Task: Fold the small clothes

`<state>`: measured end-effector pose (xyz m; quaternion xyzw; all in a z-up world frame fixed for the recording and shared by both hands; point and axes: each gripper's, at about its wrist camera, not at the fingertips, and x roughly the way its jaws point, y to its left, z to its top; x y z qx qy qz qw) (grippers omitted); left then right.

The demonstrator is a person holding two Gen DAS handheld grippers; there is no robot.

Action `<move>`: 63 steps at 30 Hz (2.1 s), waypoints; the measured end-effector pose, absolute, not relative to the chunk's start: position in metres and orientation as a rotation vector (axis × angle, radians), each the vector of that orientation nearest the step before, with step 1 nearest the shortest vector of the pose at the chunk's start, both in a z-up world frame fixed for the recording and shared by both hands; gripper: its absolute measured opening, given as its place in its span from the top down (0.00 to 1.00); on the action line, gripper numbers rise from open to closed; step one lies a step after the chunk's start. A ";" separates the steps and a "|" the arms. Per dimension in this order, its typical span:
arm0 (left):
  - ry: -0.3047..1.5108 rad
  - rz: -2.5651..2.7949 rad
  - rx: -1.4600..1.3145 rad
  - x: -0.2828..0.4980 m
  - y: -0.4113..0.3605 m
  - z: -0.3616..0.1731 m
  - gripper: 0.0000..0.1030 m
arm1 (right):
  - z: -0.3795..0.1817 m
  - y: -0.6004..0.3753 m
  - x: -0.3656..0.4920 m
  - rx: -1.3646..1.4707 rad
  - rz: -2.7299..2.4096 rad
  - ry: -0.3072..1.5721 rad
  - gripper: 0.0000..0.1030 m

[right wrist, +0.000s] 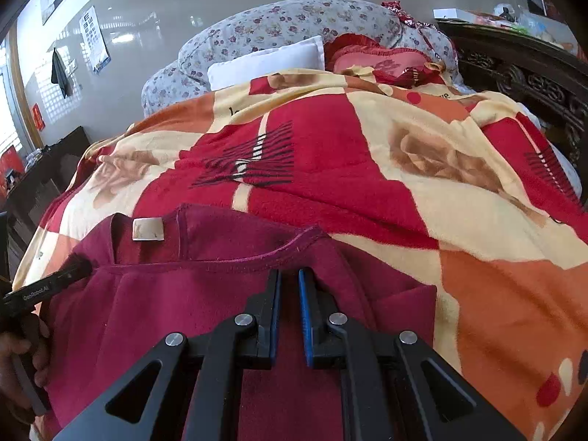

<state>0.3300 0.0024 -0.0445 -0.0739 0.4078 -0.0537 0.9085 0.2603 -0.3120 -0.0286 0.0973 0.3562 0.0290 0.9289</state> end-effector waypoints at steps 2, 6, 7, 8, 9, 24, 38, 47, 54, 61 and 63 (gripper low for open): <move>0.841 -0.109 -0.149 0.330 0.001 -0.045 0.21 | -0.029 -0.313 0.259 0.218 0.065 0.723 0.92; 0.844 -0.110 -0.147 0.331 0.002 -0.045 0.20 | -0.028 -0.309 0.259 0.194 0.050 0.721 0.92; 0.844 -0.110 -0.146 0.331 0.002 -0.045 0.19 | -0.028 -0.308 0.259 0.184 0.045 0.721 0.92; 0.845 -0.110 -0.146 0.331 0.002 -0.045 0.19 | -0.028 -0.307 0.259 0.177 0.042 0.721 0.92; 0.846 -0.110 -0.145 0.331 0.001 -0.045 0.19 | -0.028 -0.308 0.259 0.178 0.042 0.722 0.92; 0.847 -0.104 -0.131 0.333 -0.003 -0.046 0.18 | -0.029 -0.316 0.259 0.241 0.076 0.719 0.91; 0.852 -0.164 -0.194 0.310 0.022 0.005 0.13 | 0.017 -0.317 0.233 0.302 0.041 0.726 0.81; 0.883 -0.142 -0.240 0.178 0.090 -0.006 0.12 | 0.019 -0.245 0.107 0.101 0.112 0.704 0.22; 0.954 -0.248 -0.336 0.097 0.060 -0.049 0.11 | -0.043 -0.219 0.081 0.005 0.075 0.773 0.22; 0.848 -0.445 -0.588 0.106 0.058 -0.061 0.11 | -0.041 -0.223 0.079 0.016 0.069 0.747 0.21; 0.835 -0.437 -0.688 0.114 0.071 -0.064 0.11 | -0.041 -0.224 0.079 0.021 0.070 0.750 0.21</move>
